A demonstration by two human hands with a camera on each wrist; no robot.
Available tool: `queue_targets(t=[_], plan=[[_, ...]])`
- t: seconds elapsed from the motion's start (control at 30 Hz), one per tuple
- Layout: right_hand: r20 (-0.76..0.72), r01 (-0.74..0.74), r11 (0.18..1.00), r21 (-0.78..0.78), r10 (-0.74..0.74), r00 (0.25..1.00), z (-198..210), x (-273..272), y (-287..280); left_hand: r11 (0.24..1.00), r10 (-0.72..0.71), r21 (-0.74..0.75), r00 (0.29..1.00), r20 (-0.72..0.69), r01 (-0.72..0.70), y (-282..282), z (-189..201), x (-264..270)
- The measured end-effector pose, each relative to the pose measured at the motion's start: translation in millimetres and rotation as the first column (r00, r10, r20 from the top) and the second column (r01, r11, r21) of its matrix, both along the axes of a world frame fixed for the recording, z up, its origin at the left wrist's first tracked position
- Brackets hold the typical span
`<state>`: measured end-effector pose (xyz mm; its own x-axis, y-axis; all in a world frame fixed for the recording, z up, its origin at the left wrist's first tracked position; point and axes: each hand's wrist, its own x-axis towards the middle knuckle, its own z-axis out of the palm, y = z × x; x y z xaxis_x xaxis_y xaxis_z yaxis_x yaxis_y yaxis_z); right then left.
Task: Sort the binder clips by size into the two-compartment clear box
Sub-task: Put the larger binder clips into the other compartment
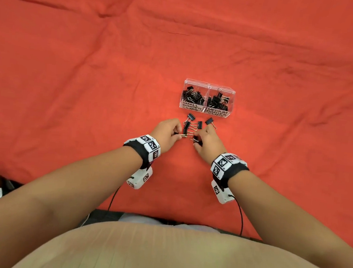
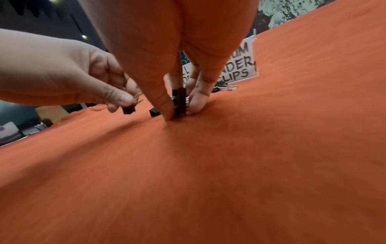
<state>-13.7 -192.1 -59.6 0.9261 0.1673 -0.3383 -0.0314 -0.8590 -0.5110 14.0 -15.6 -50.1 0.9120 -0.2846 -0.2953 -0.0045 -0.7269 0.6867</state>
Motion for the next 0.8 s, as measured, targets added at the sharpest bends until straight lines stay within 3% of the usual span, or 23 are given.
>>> queue_targets(t=[0.07,0.23,0.4,0.6,0.8], plan=[[0.014,0.029,0.999,0.027,-0.030,0.999,1,-3,-5,0.998,0.064,-0.020,0.997,-0.032,-0.065,-5,-1,3],[-0.025,0.092,0.993,0.076,-0.090,0.996,2,-8,-14,0.990,-0.052,0.128,0.998,-0.043,0.058,-16,-5,9],[-0.029,0.244,0.958,0.151,-0.242,0.970,12,-7,-19,0.976,-0.033,0.215,0.999,-0.028,0.038,-23,-9,11],[0.092,0.401,0.890,0.215,-0.428,0.899,55,48,-43,0.973,0.004,0.229,0.999,-0.042,0.005,-29,-11,12],[0.157,0.398,0.909,0.120,-0.414,0.897,63,94,-54,0.976,0.012,0.219,0.999,-0.042,-0.002,-27,-8,9]])
